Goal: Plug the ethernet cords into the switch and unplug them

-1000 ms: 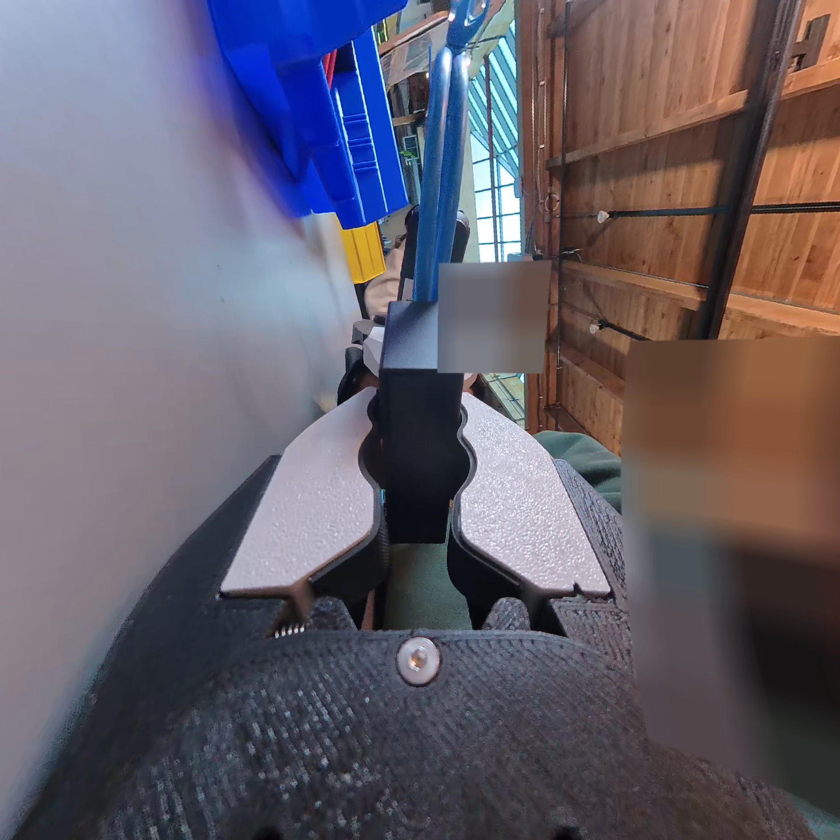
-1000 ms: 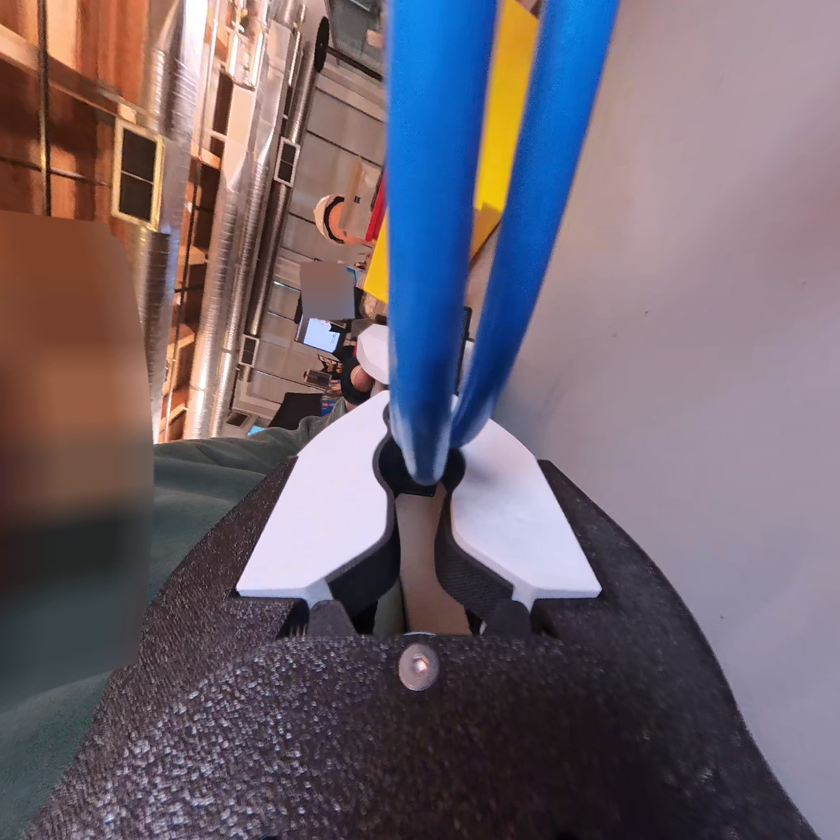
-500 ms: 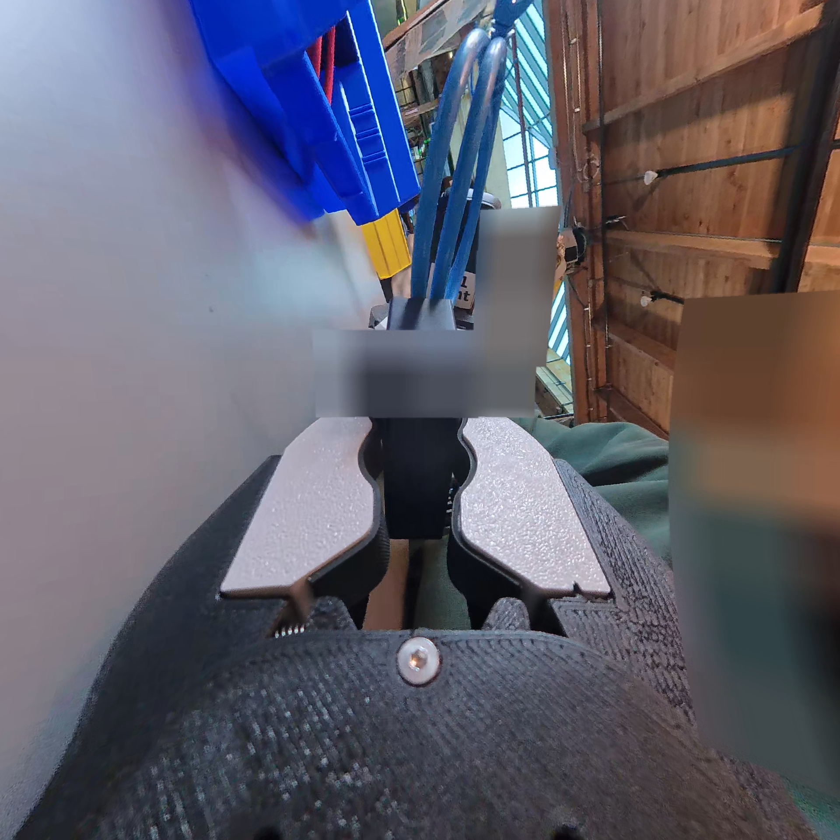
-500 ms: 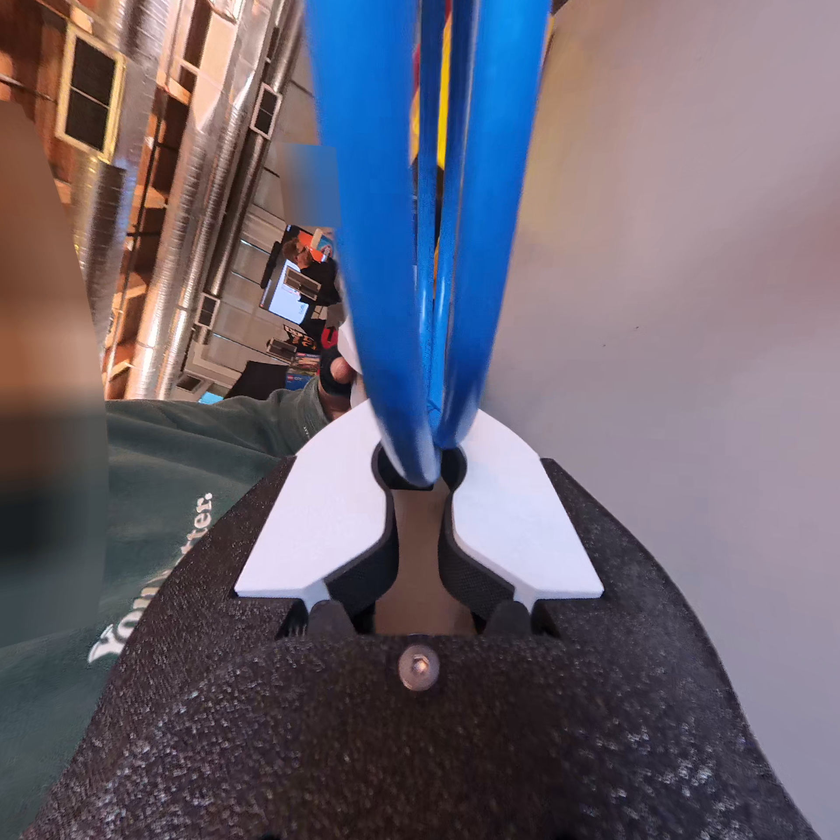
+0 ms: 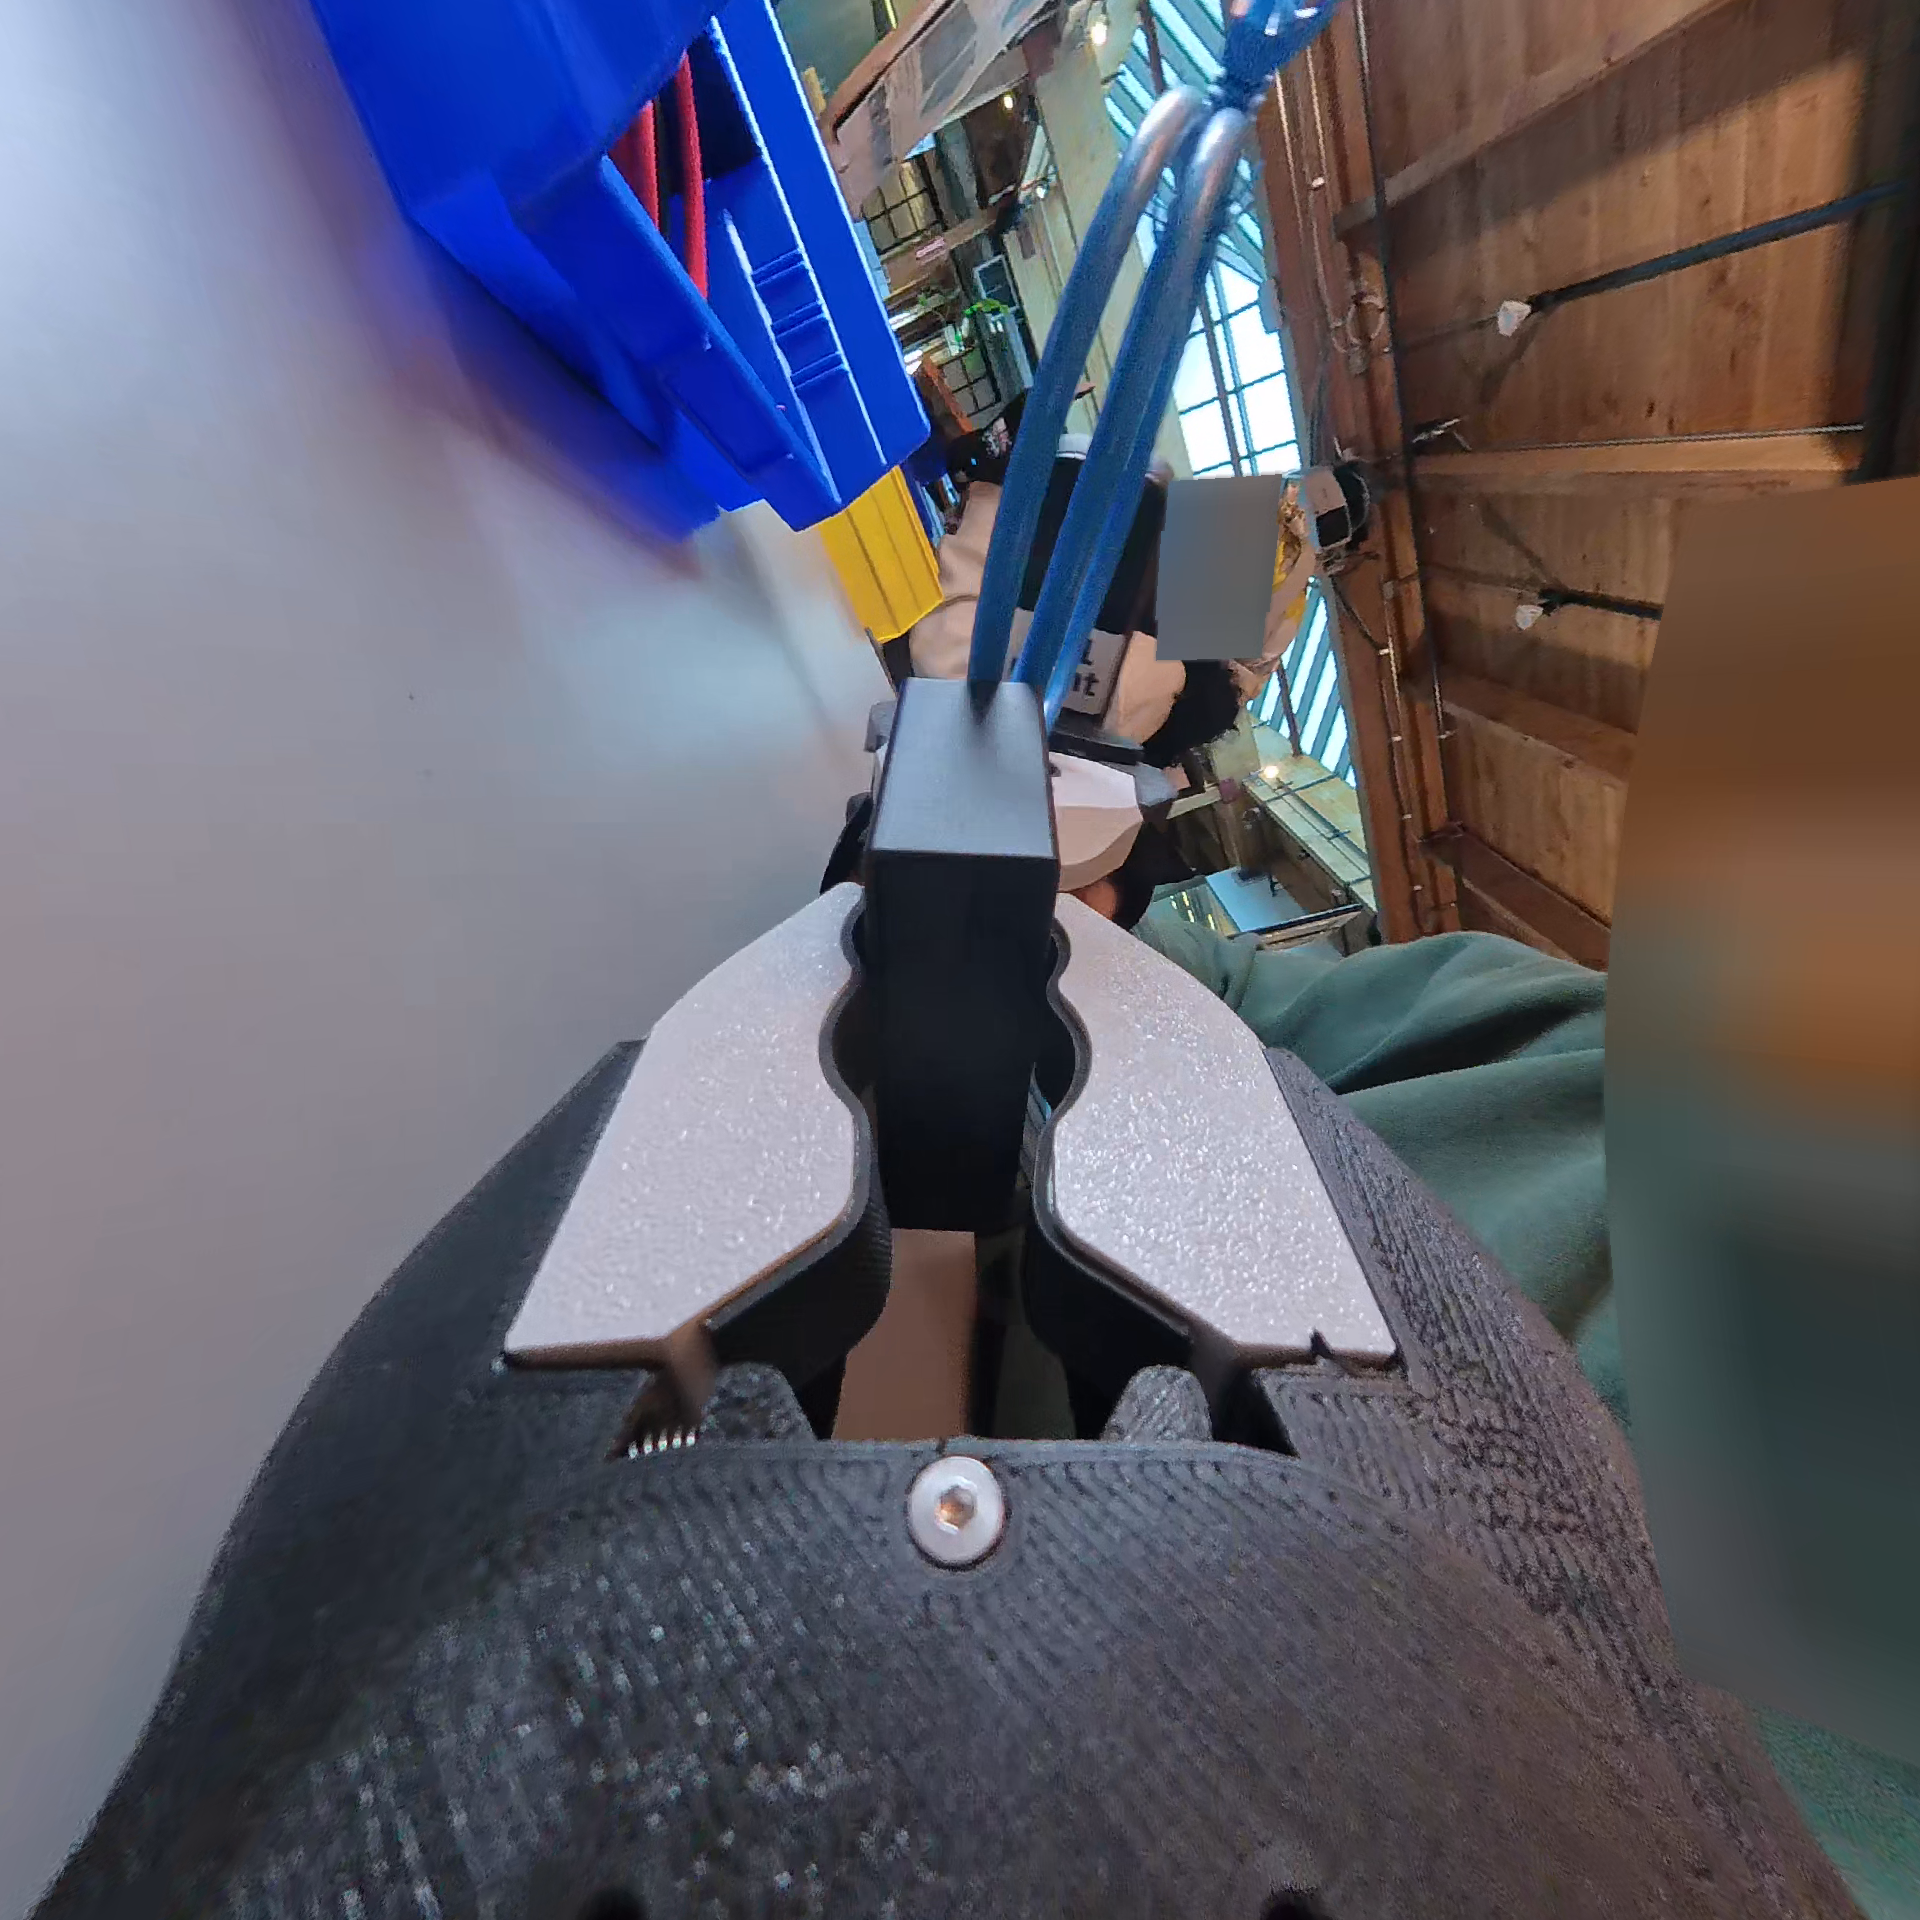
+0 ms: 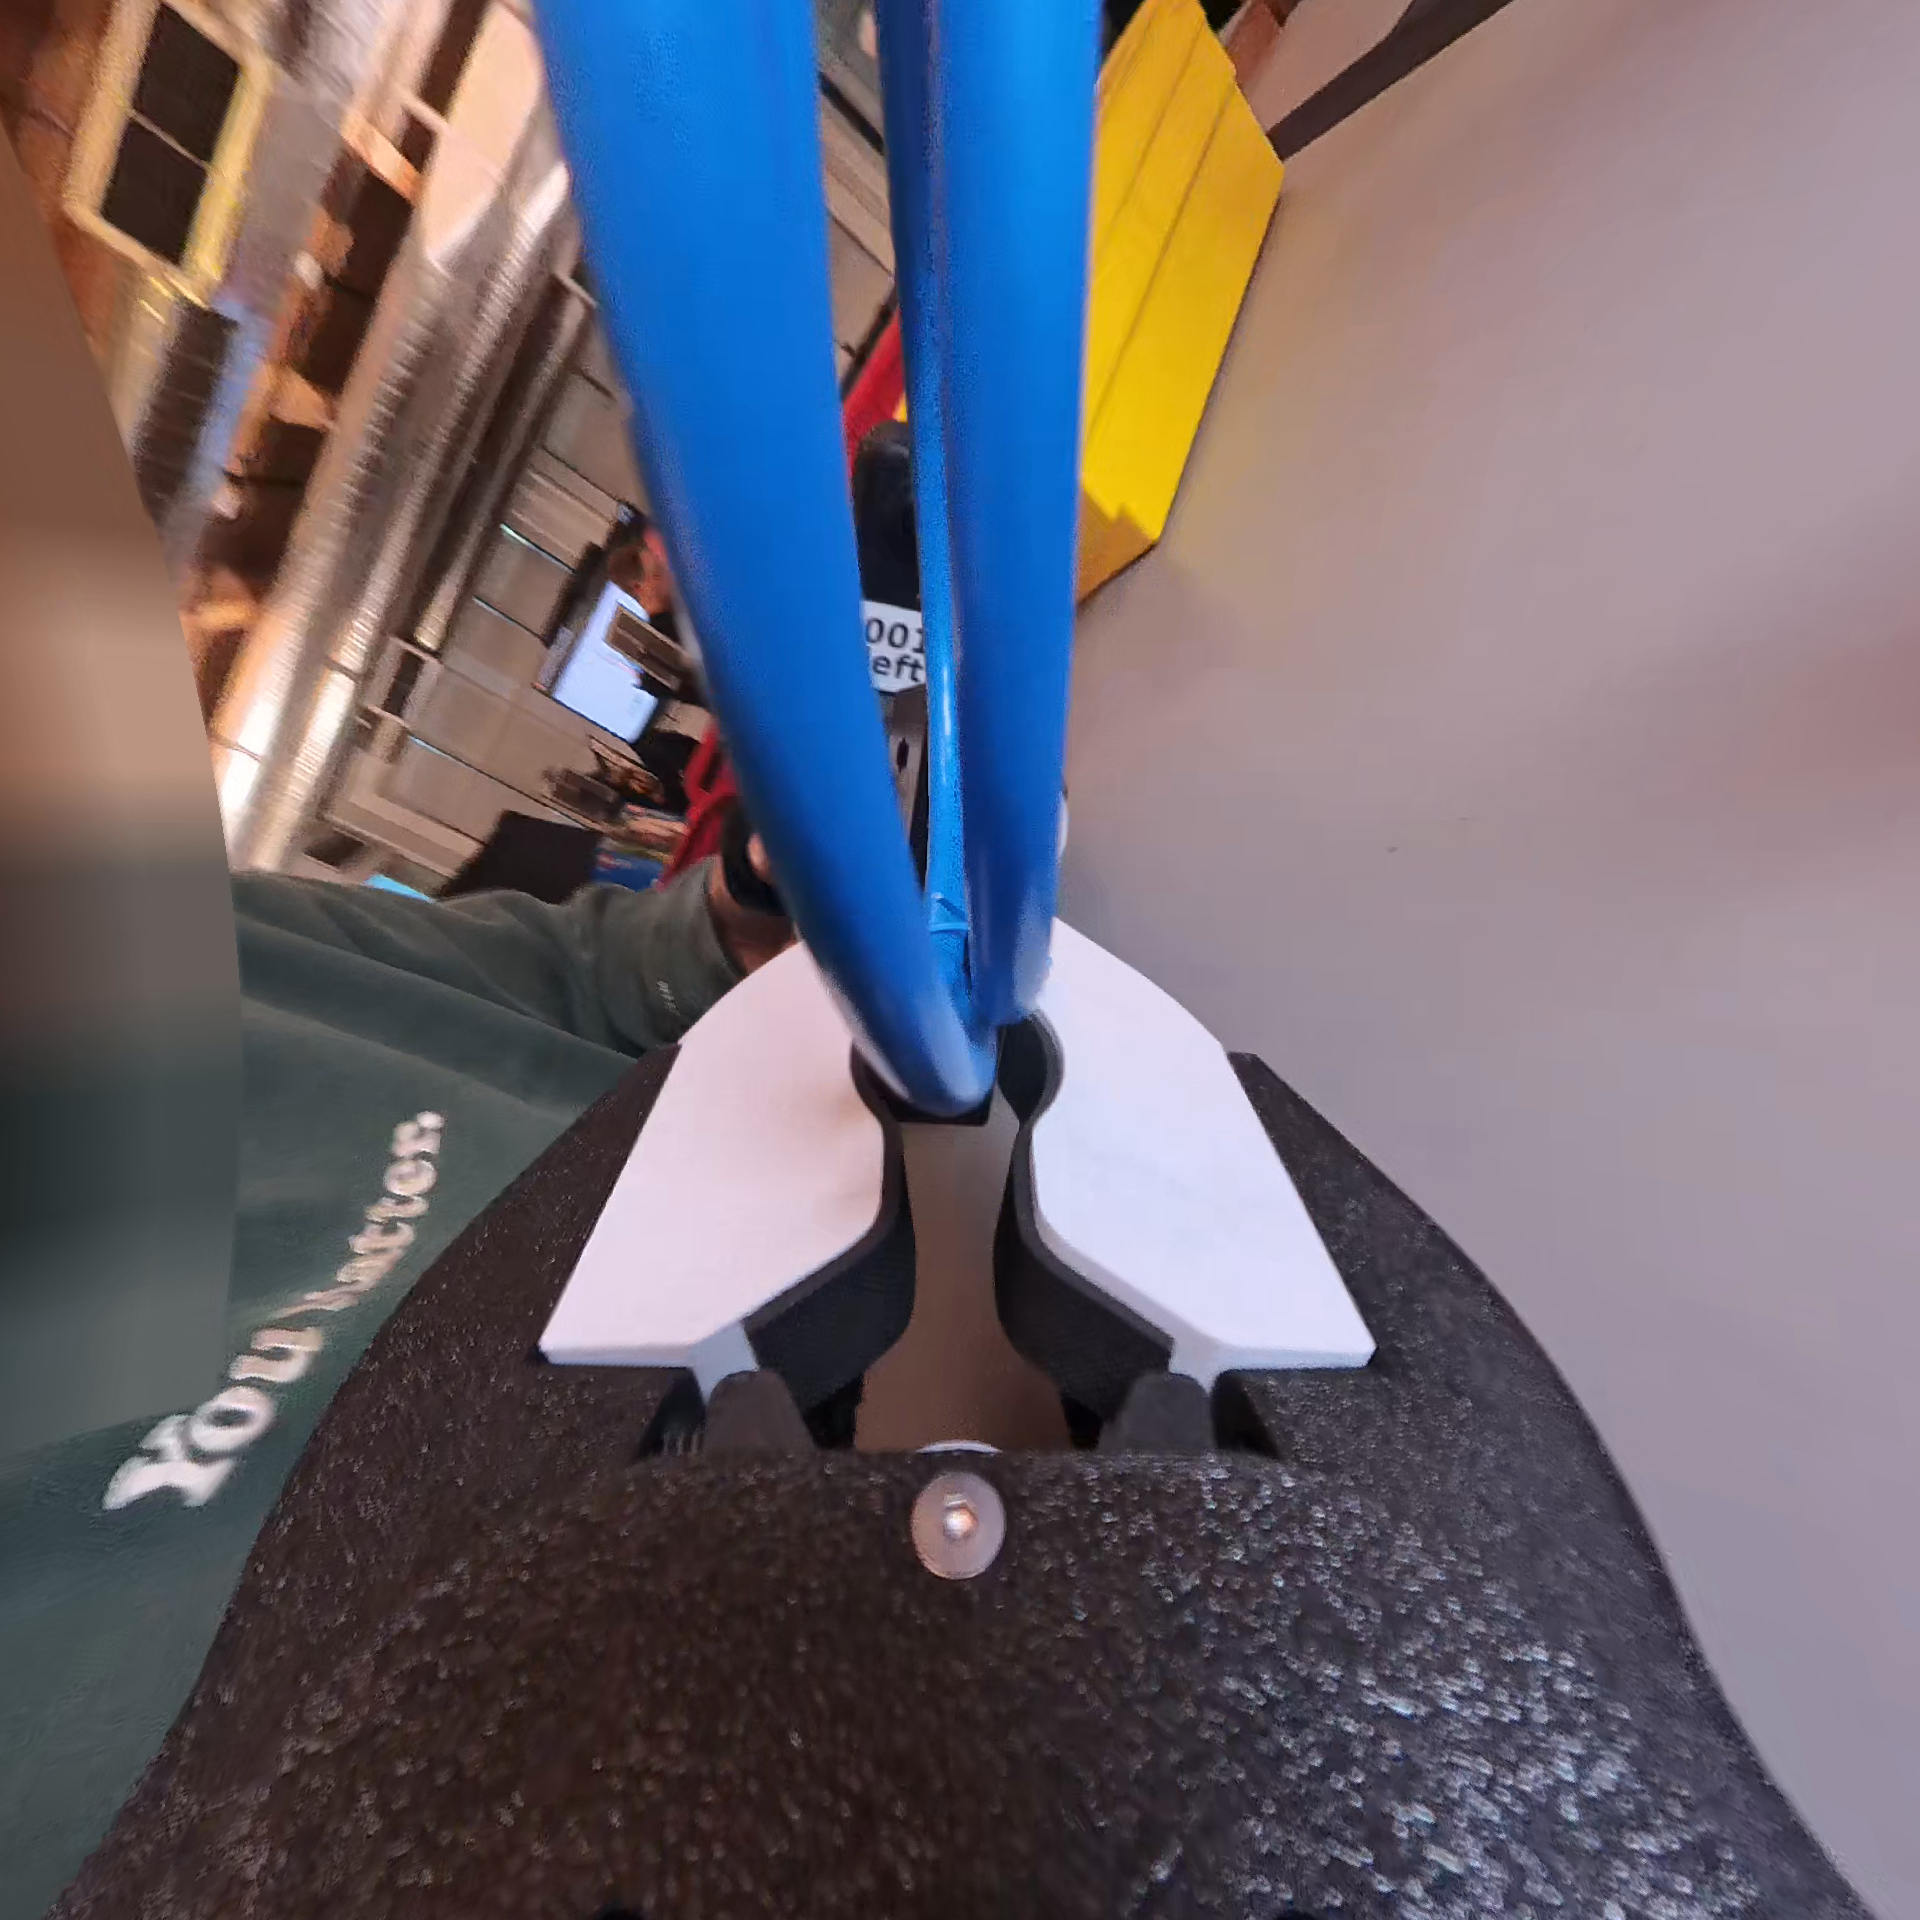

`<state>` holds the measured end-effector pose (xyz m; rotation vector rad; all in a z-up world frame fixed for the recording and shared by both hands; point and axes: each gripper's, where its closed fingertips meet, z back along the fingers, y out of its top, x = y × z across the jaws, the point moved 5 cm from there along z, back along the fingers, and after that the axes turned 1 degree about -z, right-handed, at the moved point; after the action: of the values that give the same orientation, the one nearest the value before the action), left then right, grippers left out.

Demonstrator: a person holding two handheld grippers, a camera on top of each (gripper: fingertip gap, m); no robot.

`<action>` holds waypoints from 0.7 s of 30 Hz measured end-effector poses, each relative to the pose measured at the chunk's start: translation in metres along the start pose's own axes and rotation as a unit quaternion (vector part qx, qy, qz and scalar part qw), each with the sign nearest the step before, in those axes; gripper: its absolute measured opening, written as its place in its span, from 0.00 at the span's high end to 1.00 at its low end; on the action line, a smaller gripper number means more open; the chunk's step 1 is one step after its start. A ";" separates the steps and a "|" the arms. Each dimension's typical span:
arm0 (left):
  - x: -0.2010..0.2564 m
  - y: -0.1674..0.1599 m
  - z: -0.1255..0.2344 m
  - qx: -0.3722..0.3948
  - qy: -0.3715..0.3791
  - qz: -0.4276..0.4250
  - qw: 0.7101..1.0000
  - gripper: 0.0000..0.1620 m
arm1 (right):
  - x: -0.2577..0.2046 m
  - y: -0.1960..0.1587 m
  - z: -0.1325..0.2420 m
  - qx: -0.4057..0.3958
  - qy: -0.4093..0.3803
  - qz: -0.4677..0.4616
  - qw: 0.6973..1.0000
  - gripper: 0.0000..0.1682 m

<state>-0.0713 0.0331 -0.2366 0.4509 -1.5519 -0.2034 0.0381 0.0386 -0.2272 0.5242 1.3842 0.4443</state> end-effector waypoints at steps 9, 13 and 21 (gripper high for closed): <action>0.008 0.004 0.001 -0.008 -0.016 -0.024 1.000 0.83 | -0.003 0.004 0.000 0.030 0.055 -0.046 0.997 0.93; 0.018 0.000 0.002 -0.030 -0.027 -0.083 0.996 0.83 | -0.014 0.001 0.002 0.004 0.072 0.052 0.996 0.91; 0.030 -0.004 -0.001 -0.041 -0.025 -0.133 0.990 0.83 | -0.024 0.000 0.007 -0.017 0.048 0.133 0.990 0.87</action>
<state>-0.0689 0.0180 -0.2109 0.5902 -1.5225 -0.4858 0.0416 0.0235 -0.2073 0.6710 1.4021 0.7169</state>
